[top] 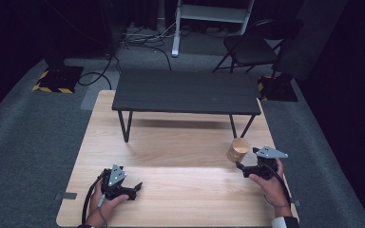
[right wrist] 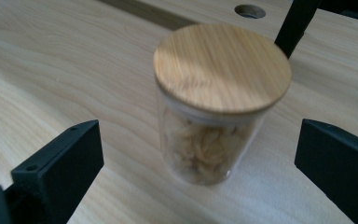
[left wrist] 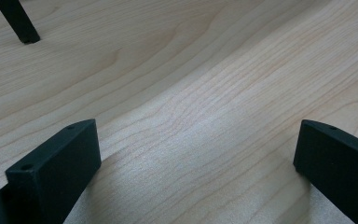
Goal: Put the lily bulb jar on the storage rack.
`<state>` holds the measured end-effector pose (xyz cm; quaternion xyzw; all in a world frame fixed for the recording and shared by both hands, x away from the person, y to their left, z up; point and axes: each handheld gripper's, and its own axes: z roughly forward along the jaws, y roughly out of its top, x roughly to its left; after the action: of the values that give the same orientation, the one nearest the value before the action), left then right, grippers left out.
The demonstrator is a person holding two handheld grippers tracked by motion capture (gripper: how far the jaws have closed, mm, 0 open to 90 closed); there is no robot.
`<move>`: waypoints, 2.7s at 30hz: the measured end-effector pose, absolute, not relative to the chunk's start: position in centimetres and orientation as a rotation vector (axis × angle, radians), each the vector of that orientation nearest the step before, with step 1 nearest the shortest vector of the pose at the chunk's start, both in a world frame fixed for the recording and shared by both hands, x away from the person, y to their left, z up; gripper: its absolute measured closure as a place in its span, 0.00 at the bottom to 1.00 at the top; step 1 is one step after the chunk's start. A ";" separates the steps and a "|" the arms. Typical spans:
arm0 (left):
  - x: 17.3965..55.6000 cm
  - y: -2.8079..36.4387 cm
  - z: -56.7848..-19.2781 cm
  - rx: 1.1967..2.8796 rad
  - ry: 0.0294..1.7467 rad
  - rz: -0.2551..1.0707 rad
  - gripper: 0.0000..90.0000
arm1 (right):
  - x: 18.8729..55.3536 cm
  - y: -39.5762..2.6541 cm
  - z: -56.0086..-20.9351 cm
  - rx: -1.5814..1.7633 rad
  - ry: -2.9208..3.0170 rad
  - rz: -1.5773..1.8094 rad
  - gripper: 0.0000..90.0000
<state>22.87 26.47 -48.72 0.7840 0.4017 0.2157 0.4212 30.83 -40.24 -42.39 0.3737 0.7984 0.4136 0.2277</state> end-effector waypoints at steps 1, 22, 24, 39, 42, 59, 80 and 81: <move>22.9 26.5 -48.7 1.964 1.006 0.541 0.01 | 31.2 -40.1 -42.1 1.029 2.204 1.133 0.01; 22.9 26.5 -48.7 1.964 1.006 0.540 0.01 | 34.7 -37.5 -41.4 1.033 2.260 1.018 0.22; 22.9 26.5 -48.7 1.964 1.006 0.540 0.01 | 34.8 -37.5 -41.8 1.045 2.247 1.033 0.24; 22.9 26.5 -48.7 1.966 1.004 0.541 0.01 | 35.1 -37.4 -41.7 1.036 2.256 1.077 0.27; 22.9 26.5 -48.7 1.966 1.004 0.541 0.01 | 34.9 -37.1 -40.5 1.060 2.270 1.072 0.27; 22.9 26.5 -48.7 1.966 1.003 0.541 0.01 | 35.8 -35.5 -30.9 0.937 2.291 1.149 0.27; 23.0 26.5 -48.7 1.967 1.002 0.540 0.01 | 39.8 -31.8 -22.0 0.828 2.381 1.273 0.28; 23.0 26.5 -48.7 1.966 1.002 0.540 0.01 | 39.9 -31.4 -21.6 0.819 2.387 1.263 0.28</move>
<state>22.97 26.50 -48.71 0.7849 0.4001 0.2155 0.4212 39.95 -31.42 -21.64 0.2867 0.8351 0.4418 0.1590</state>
